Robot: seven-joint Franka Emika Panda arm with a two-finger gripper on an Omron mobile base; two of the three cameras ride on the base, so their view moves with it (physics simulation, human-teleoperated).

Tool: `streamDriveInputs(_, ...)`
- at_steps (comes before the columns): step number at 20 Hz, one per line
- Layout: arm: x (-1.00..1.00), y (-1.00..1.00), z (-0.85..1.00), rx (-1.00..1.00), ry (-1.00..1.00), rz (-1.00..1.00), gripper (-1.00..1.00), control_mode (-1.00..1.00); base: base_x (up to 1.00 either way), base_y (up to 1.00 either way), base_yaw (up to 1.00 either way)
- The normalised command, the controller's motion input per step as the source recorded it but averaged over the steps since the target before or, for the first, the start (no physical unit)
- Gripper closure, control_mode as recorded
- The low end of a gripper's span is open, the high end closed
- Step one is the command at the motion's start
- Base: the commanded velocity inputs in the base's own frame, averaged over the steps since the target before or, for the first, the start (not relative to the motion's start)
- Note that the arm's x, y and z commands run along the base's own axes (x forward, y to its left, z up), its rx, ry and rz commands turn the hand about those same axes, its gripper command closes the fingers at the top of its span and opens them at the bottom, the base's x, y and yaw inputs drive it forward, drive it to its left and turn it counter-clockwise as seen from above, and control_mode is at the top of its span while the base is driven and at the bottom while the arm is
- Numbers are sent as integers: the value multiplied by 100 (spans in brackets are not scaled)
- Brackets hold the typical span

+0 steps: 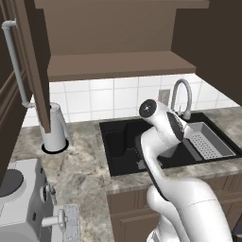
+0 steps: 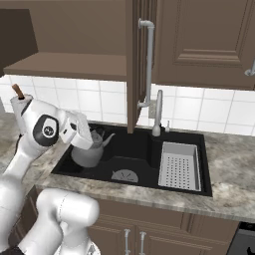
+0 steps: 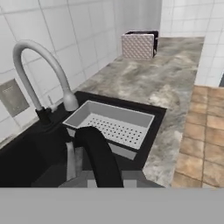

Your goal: Open the cabinet, pick the kettle from the cabinet, and place it in the sink.

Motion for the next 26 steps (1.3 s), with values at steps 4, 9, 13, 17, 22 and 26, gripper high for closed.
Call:
streamDriveInputs(4, 31, -4, -16, -3, 0, -26, 100, -100, 0, 0, 0)
streamDriveInputs(9, 24, -10, -17, -3, 0, -21, 100, -100, 0, 0, 0)
streamDriveInputs(13, 11, -12, -26, -8, 0, -12, 100, -100, 0, 0, 0)
streamDriveInputs(17, 15, -8, -26, -13, 0, -6, 100, -100, 0, 0, 0)
streamDriveInputs(22, 26, -3, -19, -11, 1, 0, 100, -100, 0, 0, 0)
streamDriveInputs(26, 21, -7, -12, -1, 1, 0, 100, -100, 0, 0, 0)
